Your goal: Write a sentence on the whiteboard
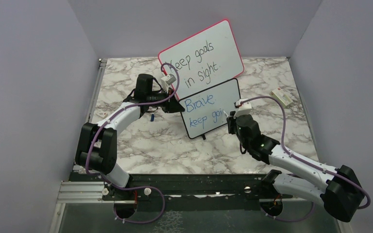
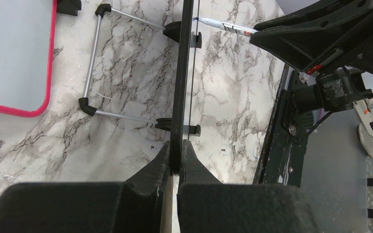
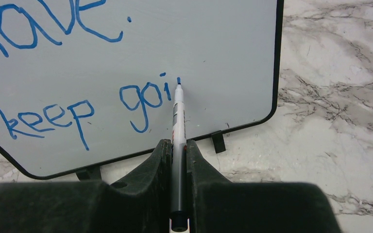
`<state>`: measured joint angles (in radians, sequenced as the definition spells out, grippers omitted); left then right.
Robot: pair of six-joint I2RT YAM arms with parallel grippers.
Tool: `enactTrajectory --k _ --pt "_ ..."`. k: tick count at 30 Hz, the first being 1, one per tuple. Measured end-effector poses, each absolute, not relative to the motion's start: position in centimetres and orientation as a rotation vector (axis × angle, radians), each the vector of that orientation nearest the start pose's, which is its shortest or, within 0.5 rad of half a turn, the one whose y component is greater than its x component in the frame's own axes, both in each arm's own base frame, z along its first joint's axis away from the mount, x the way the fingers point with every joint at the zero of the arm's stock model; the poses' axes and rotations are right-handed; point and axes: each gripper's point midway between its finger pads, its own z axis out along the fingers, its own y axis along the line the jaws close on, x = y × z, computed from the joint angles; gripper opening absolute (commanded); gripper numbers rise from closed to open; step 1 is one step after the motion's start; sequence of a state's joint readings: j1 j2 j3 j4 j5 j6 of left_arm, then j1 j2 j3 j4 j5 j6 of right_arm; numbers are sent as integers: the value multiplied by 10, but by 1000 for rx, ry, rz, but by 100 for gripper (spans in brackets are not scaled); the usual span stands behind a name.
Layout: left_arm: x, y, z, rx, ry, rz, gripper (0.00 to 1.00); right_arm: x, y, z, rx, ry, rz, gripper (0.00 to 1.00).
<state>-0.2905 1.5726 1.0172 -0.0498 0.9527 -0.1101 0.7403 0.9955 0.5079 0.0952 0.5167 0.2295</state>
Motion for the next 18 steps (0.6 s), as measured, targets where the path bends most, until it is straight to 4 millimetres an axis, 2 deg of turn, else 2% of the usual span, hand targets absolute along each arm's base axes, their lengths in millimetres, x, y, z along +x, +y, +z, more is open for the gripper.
enactTrajectory --k 9,18 --pt "321 -248 167 743 2007 -1260 0 282 155 138 -150 1953 151 1" --pt "321 -248 167 742 2007 -1260 0 283 155 139 -160 1947 145 0"
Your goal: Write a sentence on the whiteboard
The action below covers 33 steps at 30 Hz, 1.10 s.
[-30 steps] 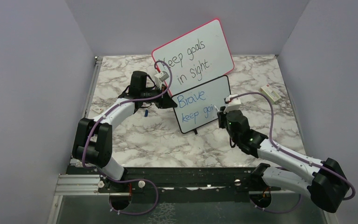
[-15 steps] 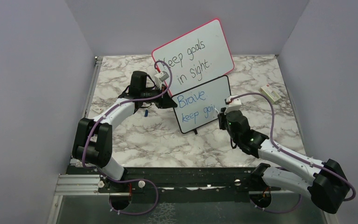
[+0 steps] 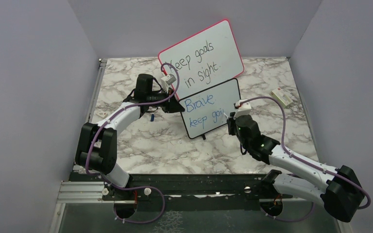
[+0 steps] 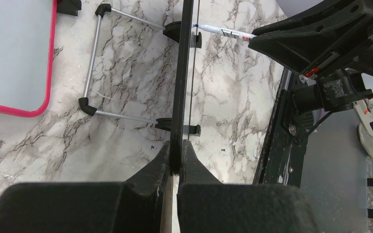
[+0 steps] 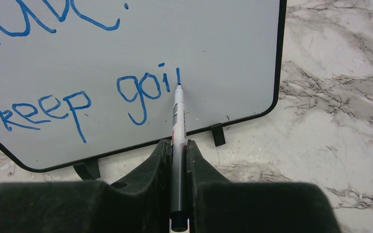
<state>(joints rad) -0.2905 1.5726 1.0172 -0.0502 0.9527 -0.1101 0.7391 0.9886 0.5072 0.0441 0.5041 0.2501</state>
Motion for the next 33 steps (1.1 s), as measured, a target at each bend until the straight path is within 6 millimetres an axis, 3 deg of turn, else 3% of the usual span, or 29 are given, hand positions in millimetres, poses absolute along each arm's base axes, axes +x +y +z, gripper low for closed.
enactTrajectory --k 21,33 --pt "321 -248 167 743 2006 -1259 0 293 151 151 -161 1899 120 1" --pt "321 -248 167 743 2007 -1259 0 292 147 147 -141 1919 114 1"
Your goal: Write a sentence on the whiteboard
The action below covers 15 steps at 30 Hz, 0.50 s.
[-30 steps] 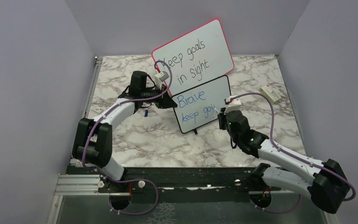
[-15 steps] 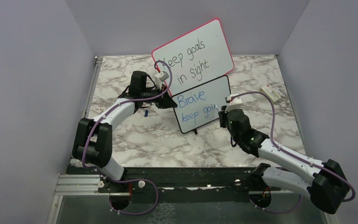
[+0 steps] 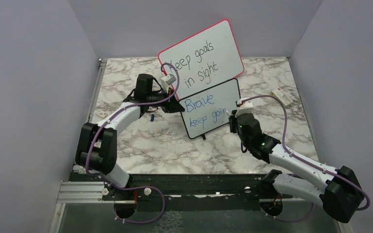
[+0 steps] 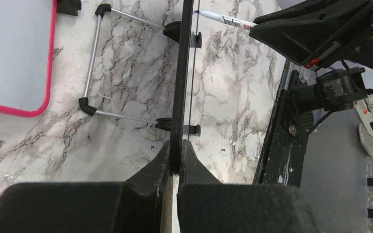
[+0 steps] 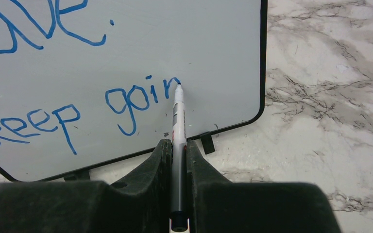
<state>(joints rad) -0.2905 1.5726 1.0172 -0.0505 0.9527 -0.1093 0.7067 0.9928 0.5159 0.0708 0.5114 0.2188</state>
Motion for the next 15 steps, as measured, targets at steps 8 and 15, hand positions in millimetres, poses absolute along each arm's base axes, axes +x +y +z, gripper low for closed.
enactTrajectory --k 8,15 --pt "321 -248 167 743 2007 -1259 0 289 146 141 -129 1945 116 1" --pt "321 -248 167 743 2007 -1259 0 287 144 138 -132 1957 109 1"
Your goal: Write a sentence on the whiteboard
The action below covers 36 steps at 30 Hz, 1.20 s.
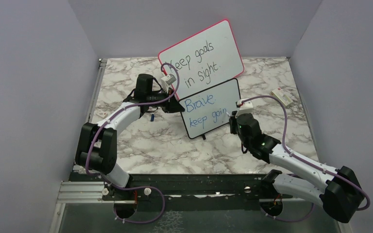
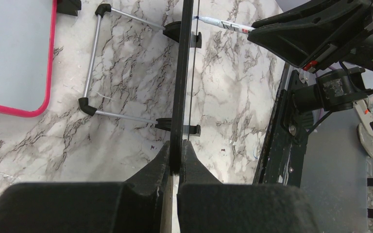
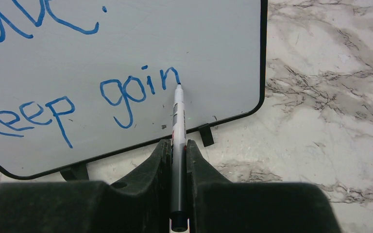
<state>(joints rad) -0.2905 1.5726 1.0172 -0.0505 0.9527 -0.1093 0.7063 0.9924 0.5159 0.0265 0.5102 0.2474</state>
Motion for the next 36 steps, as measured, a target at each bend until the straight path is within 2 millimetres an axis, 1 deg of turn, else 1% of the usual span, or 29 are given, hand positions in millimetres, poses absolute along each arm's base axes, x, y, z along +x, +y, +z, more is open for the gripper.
enactTrajectory --k 4,11,19,25,36 --pt "321 -248 167 743 2007 -1259 0 287 143 139 -131 1956 109 1" --pt "321 -248 167 744 2006 -1259 0 287 140 149 -124 1927 112 0" --pt "321 -248 167 744 2006 -1259 0 292 133 150 -115 1919 79 1" --pt "321 -248 167 744 2006 -1259 0 296 131 153 -102 1906 77 1" --pt "321 -248 167 744 2006 -1259 0 302 130 151 -104 1902 62 1"
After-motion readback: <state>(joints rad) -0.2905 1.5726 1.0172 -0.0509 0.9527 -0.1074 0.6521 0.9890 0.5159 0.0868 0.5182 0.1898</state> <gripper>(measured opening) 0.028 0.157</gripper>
